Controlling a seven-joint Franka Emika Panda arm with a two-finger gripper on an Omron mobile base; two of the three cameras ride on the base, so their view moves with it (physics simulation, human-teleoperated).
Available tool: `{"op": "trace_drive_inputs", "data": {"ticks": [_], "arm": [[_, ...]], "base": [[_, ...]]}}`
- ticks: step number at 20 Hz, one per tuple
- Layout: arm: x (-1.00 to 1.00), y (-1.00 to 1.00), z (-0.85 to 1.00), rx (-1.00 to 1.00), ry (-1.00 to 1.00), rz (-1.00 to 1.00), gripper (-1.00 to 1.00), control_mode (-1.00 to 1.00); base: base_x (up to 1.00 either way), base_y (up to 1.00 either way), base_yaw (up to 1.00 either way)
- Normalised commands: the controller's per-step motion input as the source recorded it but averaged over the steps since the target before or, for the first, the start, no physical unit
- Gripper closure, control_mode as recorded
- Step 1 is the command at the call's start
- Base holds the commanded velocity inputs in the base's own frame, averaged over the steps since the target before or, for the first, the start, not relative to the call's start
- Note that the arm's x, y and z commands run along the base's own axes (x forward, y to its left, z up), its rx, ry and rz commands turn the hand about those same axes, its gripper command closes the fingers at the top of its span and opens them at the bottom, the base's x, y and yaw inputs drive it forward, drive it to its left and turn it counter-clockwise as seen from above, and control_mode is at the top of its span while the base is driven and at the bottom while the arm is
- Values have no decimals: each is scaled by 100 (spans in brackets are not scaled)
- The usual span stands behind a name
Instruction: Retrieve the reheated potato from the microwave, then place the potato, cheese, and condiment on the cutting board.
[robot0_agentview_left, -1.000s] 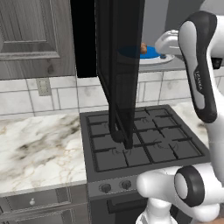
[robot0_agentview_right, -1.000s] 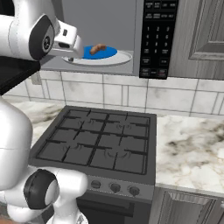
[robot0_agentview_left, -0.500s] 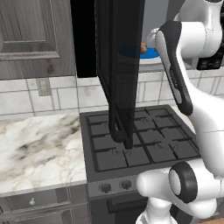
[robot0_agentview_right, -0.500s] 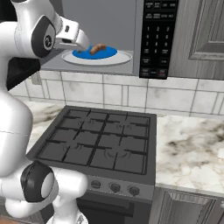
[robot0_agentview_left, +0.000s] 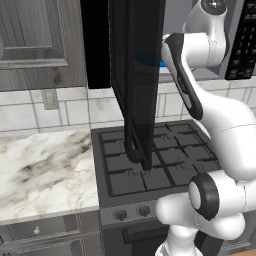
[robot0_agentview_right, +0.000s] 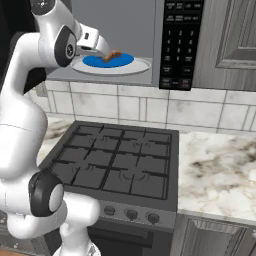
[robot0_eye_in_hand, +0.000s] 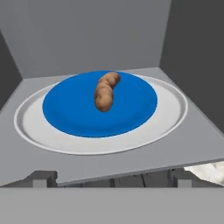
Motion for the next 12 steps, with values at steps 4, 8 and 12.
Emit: {"op": "trace_drive_inputs", "data": {"ticks": [4,8,12], "arm": [[68,-4,-1,0,0,0,-100,-100],[64,-6,-5,0,0,0,-100,-100],[64,-9,-13,0,0,0,-100,-100]], "base": [[0,0,0],[0,0,0],[0,0,0]]}}
